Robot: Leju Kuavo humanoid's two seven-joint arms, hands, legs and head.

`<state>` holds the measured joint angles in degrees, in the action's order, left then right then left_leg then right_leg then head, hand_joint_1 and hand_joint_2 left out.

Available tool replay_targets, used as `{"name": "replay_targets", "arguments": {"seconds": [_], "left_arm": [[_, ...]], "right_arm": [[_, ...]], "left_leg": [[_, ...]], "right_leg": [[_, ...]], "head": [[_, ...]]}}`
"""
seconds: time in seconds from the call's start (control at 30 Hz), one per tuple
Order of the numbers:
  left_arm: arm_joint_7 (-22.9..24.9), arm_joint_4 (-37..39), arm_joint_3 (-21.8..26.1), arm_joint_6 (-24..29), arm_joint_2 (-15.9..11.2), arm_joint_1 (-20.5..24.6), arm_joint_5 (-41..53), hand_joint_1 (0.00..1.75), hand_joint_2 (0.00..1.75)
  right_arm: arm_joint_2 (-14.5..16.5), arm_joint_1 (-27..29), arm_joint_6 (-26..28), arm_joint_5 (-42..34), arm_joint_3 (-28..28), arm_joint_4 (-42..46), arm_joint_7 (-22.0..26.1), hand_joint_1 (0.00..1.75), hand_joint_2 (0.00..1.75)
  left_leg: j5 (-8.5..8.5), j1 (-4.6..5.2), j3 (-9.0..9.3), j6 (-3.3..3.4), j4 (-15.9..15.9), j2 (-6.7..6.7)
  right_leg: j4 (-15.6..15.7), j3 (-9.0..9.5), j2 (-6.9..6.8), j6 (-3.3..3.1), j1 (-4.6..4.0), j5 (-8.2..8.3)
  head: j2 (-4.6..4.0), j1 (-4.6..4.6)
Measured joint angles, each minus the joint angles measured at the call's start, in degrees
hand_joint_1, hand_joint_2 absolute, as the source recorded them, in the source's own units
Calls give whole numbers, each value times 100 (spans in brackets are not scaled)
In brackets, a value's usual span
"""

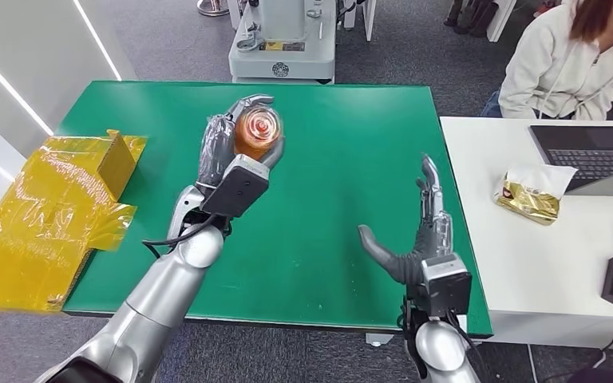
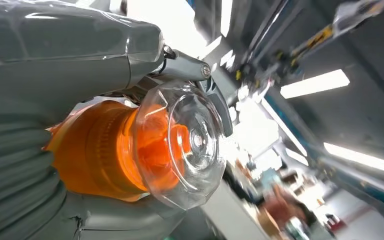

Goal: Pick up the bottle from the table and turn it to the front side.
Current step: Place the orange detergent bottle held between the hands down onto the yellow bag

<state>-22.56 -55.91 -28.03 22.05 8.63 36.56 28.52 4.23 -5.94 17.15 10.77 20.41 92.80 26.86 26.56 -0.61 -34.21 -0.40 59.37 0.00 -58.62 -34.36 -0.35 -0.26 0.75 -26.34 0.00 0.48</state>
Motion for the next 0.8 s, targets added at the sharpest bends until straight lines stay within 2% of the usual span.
{"name": "replay_targets", "arguments": {"seconds": [0.23, 0.4, 0.53, 0.67, 0.8], "left_arm": [[448, 56, 35, 805, -280, -126, 2145, 175, 175], [1237, 268, 34, 1341, -454, -191, 4020, 175, 175], [1929, 538, 33, 1458, -598, -234, 5351, 175, 175], [2441, 764, 18, 1480, -727, -323, 5818, 175, 175], [3509, 1007, -380, 1379, -966, -331, 5822, 175, 175]], "right_arm": [[-101, 602, 155, 155, 49, 675, 326, 0, 175], [-104, 741, 226, 274, 51, 955, 352, 0, 175], [-104, 762, 255, 377, 50, 1070, 341, 0, 175], [-104, 780, 234, 457, 49, 1117, 355, 0, 175], [-102, 804, 149, 536, 27, 1135, 368, 0, 175]], "left_leg": [[1, 0, 0, 0, -1, 1], [0, 0, 1, 0, -1, 3], [0, 0, 2, 0, -1, 3], [0, 0, 1, 0, -2, 3], [0, 0, 2, 0, -3, 5]], "right_leg": [[1, 0, 1, 1, 0, 0], [0, 1, 3, 0, 0, 0], [0, 1, 3, 0, 0, 0], [0, -1, 4, 0, 0, 0], [0, -2, 6, 0, 0, -1]], "head": [[0, -1], [0, -1], [0, -1], [0, -1], [0, -1]]}}
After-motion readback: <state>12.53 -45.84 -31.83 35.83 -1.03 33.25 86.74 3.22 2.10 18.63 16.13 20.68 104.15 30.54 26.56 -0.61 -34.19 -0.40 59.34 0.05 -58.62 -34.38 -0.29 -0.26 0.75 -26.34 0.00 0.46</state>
